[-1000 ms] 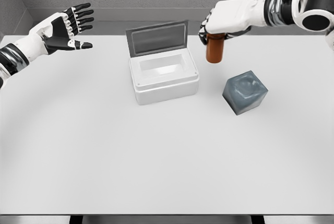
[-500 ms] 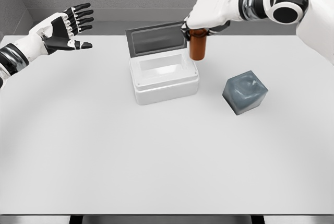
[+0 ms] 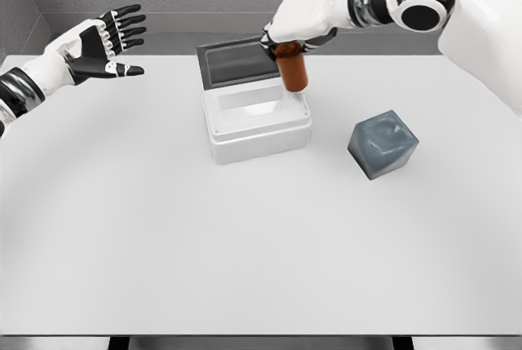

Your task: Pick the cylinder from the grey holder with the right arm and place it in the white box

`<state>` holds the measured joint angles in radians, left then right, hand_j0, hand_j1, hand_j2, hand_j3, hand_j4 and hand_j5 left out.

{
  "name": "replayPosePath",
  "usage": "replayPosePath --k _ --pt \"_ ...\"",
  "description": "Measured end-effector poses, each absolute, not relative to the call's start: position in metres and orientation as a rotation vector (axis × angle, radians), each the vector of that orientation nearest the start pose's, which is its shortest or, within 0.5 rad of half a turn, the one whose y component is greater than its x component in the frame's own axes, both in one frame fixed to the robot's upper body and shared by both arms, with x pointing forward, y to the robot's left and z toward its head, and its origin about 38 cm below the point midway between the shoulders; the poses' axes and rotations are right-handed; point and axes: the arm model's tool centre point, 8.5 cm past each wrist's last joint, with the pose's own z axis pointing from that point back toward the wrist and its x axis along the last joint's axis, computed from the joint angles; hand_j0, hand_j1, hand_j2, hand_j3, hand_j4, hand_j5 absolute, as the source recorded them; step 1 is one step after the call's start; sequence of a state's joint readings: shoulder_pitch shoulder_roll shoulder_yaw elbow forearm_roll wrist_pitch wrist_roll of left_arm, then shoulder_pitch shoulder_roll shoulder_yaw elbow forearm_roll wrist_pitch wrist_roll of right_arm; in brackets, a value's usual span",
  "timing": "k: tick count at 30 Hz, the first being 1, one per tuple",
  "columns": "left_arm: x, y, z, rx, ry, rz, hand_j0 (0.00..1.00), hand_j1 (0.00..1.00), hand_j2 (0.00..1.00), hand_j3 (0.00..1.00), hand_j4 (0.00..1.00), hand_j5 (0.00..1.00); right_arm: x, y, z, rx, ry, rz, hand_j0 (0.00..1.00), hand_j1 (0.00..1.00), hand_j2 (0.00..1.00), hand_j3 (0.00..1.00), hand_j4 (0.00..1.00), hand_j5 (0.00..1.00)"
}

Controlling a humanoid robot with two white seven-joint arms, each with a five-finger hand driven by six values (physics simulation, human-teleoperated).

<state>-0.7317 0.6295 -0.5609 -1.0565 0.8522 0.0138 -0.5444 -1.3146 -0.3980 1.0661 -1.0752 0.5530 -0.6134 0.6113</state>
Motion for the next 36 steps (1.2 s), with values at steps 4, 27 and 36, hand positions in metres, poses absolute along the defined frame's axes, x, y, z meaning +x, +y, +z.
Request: replayPosePath --k 4,27,36 --pt "0.511 0.342 0.204 -0.457 -1.476 -0.521 1.0 1.0 1.0 1.0 1.0 1.0 0.532 -0.113 0.326 0.707 1.466 -2.914 0.53 0.53 0.53 0.53 0.53 0.53" --pt "0.512 0.33 0.203 -0.481 -1.476 -0.531 1.0 1.0 1.0 1.0 1.0 1.0 0.519 -0.118 0.337 0.735 1.489 -2.845 1.0 1.0 1.0 1.0 1.0 1.0" --pt "0.525 0.29 0.195 -0.545 -1.467 -0.54 1.0 1.0 1.0 1.0 1.0 1.0 0.418 -0.284 0.311 0.609 2.021 -2.824 1.0 1.0 1.0 1.0 1.0 1.0"
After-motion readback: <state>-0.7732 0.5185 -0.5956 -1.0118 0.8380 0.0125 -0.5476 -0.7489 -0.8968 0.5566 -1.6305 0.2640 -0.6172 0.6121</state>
